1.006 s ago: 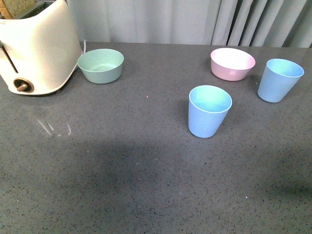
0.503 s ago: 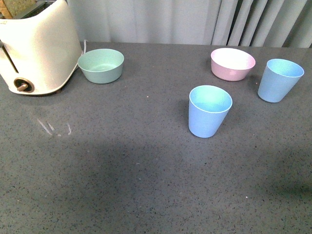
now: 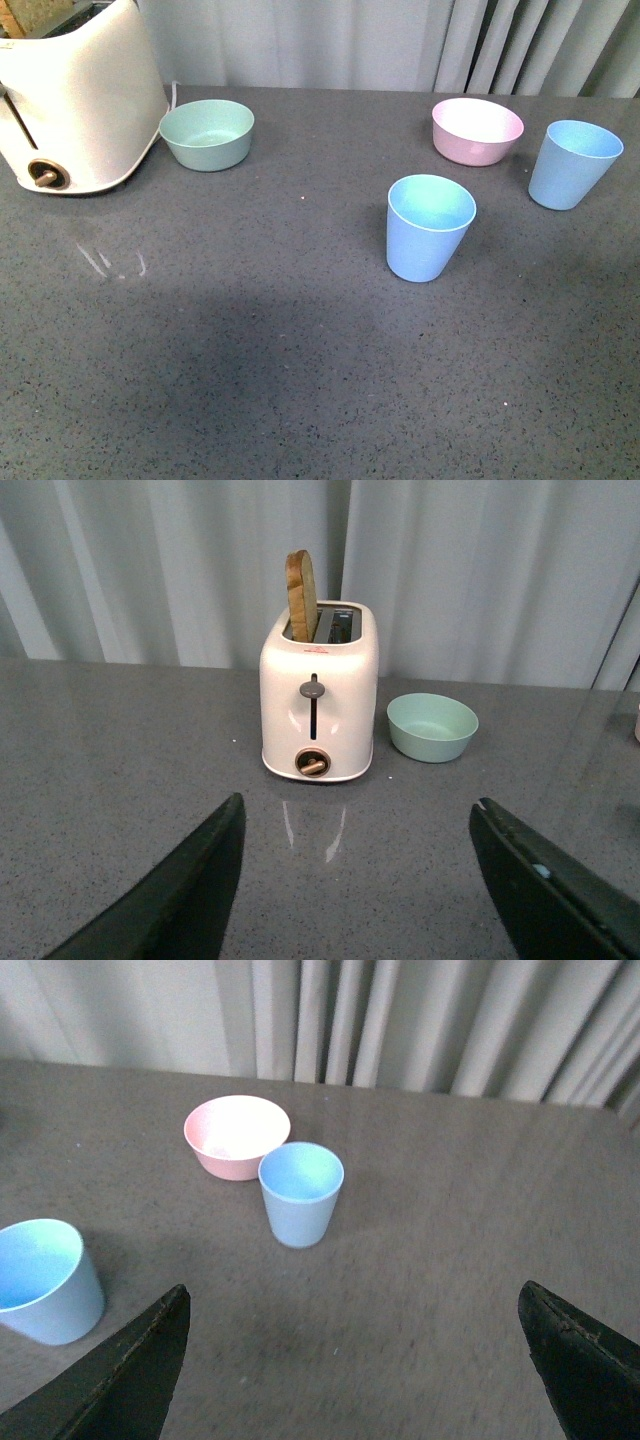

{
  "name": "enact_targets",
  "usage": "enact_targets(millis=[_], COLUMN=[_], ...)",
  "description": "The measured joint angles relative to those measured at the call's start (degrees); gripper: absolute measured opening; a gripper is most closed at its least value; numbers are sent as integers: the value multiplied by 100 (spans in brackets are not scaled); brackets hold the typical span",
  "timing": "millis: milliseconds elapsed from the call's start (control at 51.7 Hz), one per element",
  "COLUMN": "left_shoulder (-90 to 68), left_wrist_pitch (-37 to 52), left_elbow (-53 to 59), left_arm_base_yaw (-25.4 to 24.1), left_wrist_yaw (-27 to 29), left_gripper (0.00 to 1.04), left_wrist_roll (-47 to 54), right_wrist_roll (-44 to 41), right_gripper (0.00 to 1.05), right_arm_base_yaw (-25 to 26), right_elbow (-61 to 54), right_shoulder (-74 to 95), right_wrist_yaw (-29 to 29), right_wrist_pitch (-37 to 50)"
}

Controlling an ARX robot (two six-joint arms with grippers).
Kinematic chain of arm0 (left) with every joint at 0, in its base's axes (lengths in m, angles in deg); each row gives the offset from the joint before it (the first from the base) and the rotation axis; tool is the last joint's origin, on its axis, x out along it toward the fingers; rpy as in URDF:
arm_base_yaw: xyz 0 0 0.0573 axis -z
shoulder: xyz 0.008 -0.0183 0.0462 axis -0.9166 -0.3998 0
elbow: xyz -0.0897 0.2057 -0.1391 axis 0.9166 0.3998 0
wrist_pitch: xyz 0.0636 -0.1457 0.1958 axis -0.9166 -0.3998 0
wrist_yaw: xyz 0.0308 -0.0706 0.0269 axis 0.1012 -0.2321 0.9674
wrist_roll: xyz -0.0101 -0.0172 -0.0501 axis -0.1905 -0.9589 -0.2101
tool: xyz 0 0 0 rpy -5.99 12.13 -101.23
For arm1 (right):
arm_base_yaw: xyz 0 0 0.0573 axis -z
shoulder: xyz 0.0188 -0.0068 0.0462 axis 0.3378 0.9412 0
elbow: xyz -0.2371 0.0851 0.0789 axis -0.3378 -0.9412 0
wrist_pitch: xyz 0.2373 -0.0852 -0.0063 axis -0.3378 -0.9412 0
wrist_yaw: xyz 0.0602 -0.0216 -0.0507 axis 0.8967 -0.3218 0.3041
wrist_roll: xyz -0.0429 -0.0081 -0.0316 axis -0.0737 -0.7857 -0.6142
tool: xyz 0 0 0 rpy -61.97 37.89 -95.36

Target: Stack blue cups with both arms

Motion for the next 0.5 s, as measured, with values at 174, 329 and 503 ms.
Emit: enact_targets(millis=[174, 329, 503], left_shoulder=[0, 0, 0], left_wrist_pitch=[0, 0, -2], left_elbow=[0, 0, 0], left_arm_base_yaw=[0, 0, 0], left_wrist_yaw=[0, 0, 0], left_gripper=[96, 96, 96], left_wrist_roll=[11, 11, 11], right_wrist_roll=[-1375, -1956, -2317], right_gripper=[96, 96, 96], right_arm_base_yaw=[-546, -863, -1141], right_elbow=[1598, 2750, 4057], right_shoulder=[2503, 3838, 5016], right_wrist_yaw=[-125, -417, -684], right_wrist_pitch=[-267, -713, -1281])
